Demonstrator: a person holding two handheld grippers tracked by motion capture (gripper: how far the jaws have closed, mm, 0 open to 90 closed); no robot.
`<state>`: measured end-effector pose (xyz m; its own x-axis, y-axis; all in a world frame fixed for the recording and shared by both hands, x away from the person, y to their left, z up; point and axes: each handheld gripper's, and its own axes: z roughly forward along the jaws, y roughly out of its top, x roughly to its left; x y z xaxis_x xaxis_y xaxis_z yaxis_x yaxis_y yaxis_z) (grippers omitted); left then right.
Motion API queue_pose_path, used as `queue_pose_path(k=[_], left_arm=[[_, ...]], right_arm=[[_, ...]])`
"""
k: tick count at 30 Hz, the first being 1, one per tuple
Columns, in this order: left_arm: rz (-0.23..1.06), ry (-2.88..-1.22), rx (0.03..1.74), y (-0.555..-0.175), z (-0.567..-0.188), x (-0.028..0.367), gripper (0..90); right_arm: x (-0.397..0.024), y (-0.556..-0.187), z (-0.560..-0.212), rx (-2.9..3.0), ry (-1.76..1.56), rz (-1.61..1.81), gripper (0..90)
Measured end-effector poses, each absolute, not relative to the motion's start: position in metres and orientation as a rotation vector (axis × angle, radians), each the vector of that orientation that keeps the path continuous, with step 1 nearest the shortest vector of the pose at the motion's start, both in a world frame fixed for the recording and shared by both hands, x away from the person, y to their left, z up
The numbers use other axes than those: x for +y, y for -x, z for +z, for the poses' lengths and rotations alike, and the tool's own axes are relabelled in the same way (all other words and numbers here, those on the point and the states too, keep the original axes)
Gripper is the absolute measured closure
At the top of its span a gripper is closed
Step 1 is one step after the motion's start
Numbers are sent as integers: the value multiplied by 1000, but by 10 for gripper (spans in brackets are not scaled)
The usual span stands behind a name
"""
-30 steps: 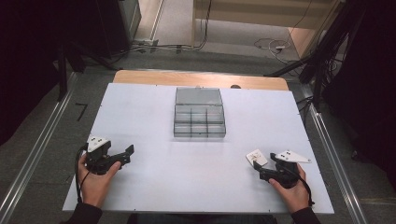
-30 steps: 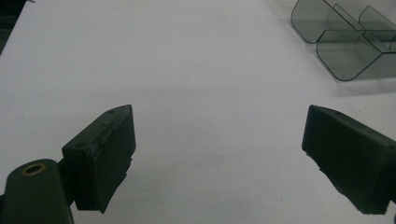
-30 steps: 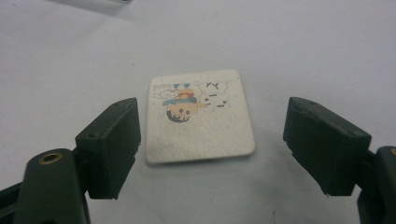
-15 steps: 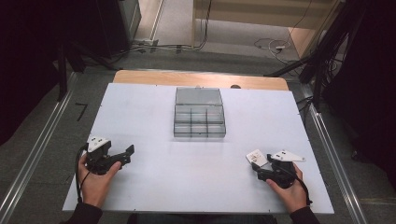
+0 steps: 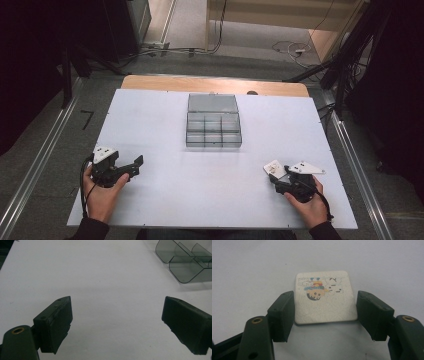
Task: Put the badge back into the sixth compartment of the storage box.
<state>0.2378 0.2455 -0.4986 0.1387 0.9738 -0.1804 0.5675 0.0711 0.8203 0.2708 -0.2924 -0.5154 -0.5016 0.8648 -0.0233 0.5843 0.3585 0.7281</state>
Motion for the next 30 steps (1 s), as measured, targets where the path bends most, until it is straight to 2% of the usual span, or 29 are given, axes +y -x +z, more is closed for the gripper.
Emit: queue_pose_path(k=[8, 16, 30], left_arm=[[624, -1596, 1529, -239, -499, 245, 100], [628, -1591, 1522, -238, -498, 245, 101], [627, -1591, 1522, -238, -498, 245, 101]], right_arm=[[-294, -270, -512, 2204, -1263, 972, 313], [-292, -271, -494, 2171, -1262, 1058, 313], [-262, -291, -471, 2196, -1198, 1120, 313]])
